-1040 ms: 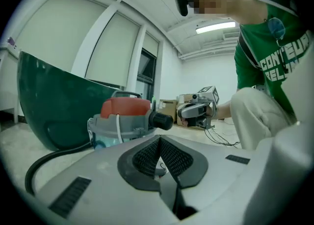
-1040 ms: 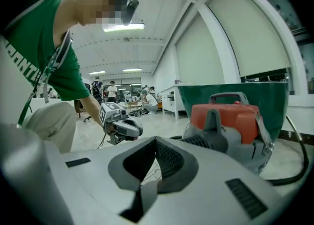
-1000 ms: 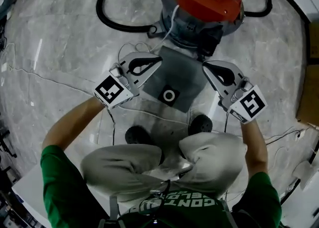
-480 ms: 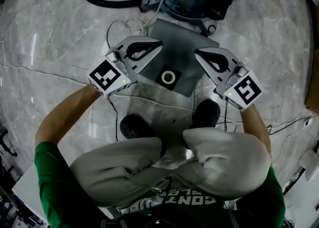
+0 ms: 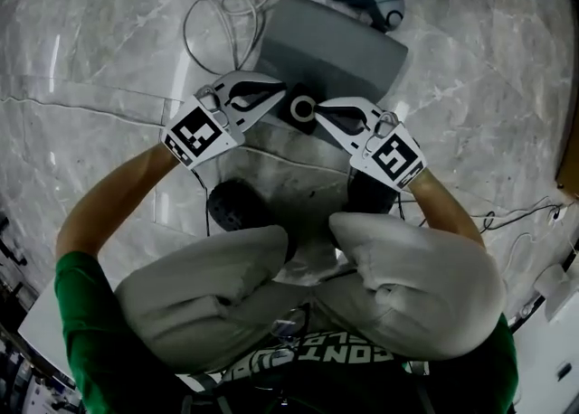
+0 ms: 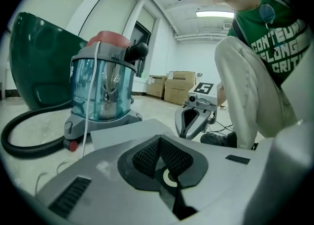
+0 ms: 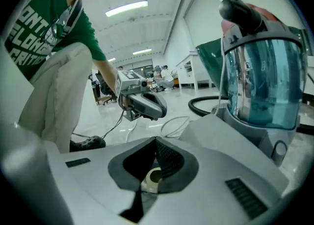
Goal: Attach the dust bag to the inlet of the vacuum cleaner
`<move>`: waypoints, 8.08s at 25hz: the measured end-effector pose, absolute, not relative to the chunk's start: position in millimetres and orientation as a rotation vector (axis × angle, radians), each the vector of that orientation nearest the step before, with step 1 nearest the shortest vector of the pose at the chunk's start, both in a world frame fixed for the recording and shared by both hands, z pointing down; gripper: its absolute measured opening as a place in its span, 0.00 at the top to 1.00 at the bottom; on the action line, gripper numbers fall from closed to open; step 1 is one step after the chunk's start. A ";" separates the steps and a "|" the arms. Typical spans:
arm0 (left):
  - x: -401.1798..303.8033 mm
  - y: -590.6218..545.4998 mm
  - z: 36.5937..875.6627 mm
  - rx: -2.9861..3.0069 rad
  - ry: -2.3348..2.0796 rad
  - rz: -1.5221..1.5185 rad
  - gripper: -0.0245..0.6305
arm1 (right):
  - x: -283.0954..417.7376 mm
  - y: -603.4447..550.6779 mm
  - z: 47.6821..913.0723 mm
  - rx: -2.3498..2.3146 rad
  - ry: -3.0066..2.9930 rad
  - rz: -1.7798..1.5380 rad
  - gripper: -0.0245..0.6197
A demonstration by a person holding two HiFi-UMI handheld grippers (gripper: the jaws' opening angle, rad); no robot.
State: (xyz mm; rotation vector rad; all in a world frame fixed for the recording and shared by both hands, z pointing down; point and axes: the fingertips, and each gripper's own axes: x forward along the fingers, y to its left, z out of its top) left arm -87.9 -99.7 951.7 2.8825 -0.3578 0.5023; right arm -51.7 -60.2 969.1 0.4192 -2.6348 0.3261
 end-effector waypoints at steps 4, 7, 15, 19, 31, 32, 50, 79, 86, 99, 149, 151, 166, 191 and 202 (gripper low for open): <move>-89.0 -85.4 977.5 2.841 -0.326 0.560 0.96 | -59.0 -41.6 1000.3 0.356 -2.563 0.311 0.95; -88.1 -71.7 993.5 2.811 -0.285 0.592 0.96 | -63.1 -26.0 1022.9 0.292 -2.509 0.263 0.95; -87.4 -50.4 1015.3 2.754 -0.208 0.629 0.96 | -60.8 4.6 1069.4 0.172 -2.379 0.102 0.93; -87.6 -51.3 1019.6 2.747 -0.203 0.637 0.96 | -60.0 14.2 1083.3 0.126 -2.331 0.046 0.83; -88.4 -51.3 1027.3 2.746 -0.190 0.674 0.96 | -55.3 1.7 1092.0 0.255 -2.237 -0.200 0.80; -88.3 -52.7 1026.8 2.748 -0.193 0.674 0.96 | -54.1 -2.8 1086.0 0.286 -2.253 -0.193 0.80; -66.0 -115.0 1027.7 2.855 -0.238 0.835 0.96 | -18.1 -93.9 1039.8 0.692 -2.338 0.049 0.90; -48.1 -133.6 1042.3 2.922 -0.001 1.184 0.94 | -8.9 -114.9 1041.7 0.604 -2.385 0.181 0.92; -49.1 -120.9 1029.6 2.888 0.041 1.195 0.95 | -5.2 -122.9 1026.5 0.579 -2.395 0.230 0.92; -35.6 -155.4 909.4 3.063 -0.107 0.922 0.95 | 5.9 -145.7 911.1 0.583 -2.530 0.184 0.93; -10.5 -229.0 716.4 3.297 -0.453 0.664 0.93 | 35.9 -209.2 719.1 0.881 -2.726 -0.065 0.93; -7.8 -232.8 716.4 3.303 -0.457 0.660 0.93 | 38.0 -211.8 719.4 0.888 -2.725 -0.062 0.93; -8.3 -248.2 719.4 3.279 -0.481 0.580 0.92 | 40.2 -232.8 716.5 0.879 -2.718 -0.064 0.93; 13.0 -283.3 720.6 3.315 -0.505 0.560 0.91 | 60.7 -262.2 716.8 0.947 -2.735 -0.041 0.93; 26.1 -294.8 724.7 3.342 -0.500 0.571 0.91 | 73.7 -276.9 718.9 0.967 -2.738 -0.015 0.92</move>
